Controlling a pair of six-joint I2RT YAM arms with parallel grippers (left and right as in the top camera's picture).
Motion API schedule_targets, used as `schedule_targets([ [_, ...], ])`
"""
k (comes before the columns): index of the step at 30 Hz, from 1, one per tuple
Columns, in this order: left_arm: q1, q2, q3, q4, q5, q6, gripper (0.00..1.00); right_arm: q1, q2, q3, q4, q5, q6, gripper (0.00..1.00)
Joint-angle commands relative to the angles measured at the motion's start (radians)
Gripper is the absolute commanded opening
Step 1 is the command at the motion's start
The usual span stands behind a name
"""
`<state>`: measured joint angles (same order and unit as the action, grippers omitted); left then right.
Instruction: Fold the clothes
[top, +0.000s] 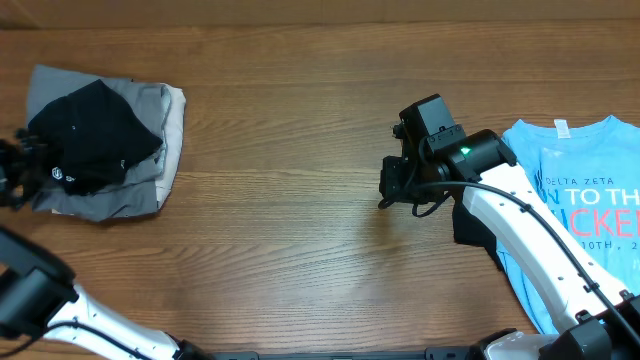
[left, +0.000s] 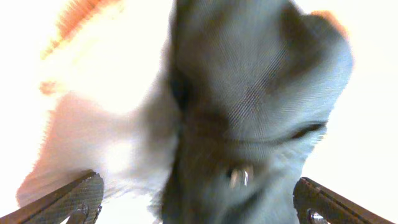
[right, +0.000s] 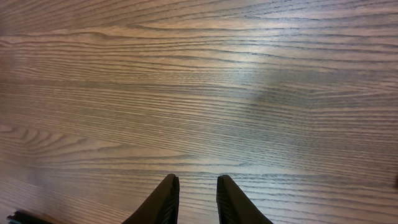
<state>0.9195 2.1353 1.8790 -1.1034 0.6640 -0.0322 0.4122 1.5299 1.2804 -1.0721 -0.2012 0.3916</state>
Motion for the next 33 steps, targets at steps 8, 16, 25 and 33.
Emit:
schedule_targets([
  [8,0.006,-0.387,0.068,-0.103,0.349,0.080,1.00,-0.008,-0.068,0.061,0.023,0.010,-0.073,0.25],
  [16,-0.346,-0.706,0.068,-0.376,0.063,0.246,1.00,-0.008,-0.229,0.249,0.023,0.010,-0.131,0.52],
  [25,-0.828,-0.896,0.068,-0.572,-0.342,0.232,1.00,-0.008,-0.377,0.309,0.029,-0.001,-0.131,1.00],
  [33,-0.940,-0.906,0.068,-0.547,-0.383,0.234,1.00,-0.008,-0.393,0.308,-0.058,-0.002,-0.130,1.00],
])
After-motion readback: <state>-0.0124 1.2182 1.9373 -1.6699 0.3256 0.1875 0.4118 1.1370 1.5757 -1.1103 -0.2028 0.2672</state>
